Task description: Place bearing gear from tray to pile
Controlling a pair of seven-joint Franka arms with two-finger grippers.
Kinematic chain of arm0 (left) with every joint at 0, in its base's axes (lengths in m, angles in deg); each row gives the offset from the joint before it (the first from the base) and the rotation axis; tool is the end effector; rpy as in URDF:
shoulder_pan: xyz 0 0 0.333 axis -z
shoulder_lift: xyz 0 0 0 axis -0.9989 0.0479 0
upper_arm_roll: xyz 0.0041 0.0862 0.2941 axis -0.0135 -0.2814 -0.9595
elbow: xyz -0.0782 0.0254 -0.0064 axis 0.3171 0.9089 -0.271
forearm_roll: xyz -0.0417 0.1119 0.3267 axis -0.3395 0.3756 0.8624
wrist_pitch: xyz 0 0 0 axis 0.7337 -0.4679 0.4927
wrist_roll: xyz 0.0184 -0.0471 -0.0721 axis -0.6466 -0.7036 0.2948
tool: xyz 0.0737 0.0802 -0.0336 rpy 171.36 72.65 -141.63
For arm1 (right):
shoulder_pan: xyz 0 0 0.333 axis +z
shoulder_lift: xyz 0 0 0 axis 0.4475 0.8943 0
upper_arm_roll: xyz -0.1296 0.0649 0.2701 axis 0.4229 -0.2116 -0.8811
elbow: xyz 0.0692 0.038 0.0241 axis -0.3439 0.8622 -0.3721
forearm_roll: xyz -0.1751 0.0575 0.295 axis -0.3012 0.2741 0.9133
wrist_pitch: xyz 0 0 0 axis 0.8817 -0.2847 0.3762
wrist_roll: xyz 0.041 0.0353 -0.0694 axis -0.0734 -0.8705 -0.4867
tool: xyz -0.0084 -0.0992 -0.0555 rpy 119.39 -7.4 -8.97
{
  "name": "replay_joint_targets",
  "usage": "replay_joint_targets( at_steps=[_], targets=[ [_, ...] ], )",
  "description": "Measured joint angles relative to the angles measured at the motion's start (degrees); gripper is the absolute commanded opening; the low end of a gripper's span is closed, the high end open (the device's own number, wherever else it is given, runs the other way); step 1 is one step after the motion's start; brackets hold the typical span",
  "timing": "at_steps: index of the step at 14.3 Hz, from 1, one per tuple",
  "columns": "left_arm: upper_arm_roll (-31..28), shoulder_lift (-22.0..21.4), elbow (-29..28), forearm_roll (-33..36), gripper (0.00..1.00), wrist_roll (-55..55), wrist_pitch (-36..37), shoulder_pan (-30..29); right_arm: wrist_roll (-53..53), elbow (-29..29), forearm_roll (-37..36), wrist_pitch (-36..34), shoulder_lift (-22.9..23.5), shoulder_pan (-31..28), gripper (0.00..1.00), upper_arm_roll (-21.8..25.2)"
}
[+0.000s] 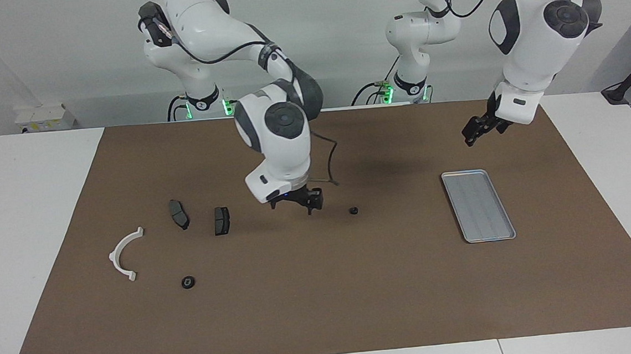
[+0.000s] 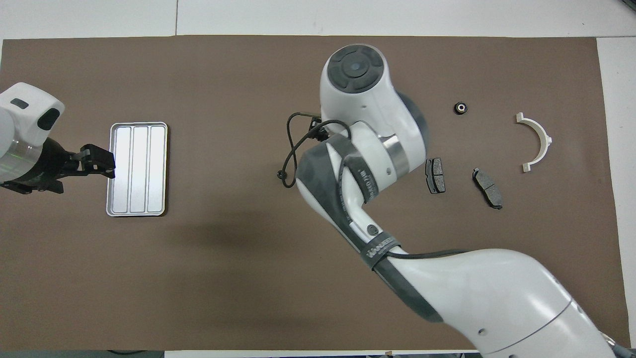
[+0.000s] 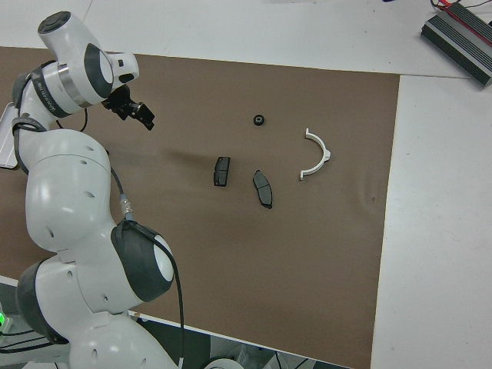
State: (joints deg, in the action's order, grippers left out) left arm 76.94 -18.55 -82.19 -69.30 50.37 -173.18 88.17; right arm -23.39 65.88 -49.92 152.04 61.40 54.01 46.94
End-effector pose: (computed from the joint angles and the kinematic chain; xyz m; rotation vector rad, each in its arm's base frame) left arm 0.4920 -0.0291 0.5308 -3.0681 -0.3412 0.1648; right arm 0.5707 0.3405 0.4052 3.0582 -0.4574 -0.0626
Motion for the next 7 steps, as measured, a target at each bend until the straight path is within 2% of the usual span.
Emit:
replay_joint_targets(
  at_steps=[3, 7],
  targets=[
    [0.05, -0.67, -0.58, -0.01, 1.0, -2.91, 0.25, -1.24, 6.74, -0.13, -0.21, 3.6, 3.21, 5.74, 1.0, 0.35],
    [0.06, -0.6, -0.64, -0.02, 1.0, -4.38, -0.79, -1.63, 10.57, -3.31, -1.61, 6.08, 7.62, 8.3, 1.0, 0.53]
  ],
)
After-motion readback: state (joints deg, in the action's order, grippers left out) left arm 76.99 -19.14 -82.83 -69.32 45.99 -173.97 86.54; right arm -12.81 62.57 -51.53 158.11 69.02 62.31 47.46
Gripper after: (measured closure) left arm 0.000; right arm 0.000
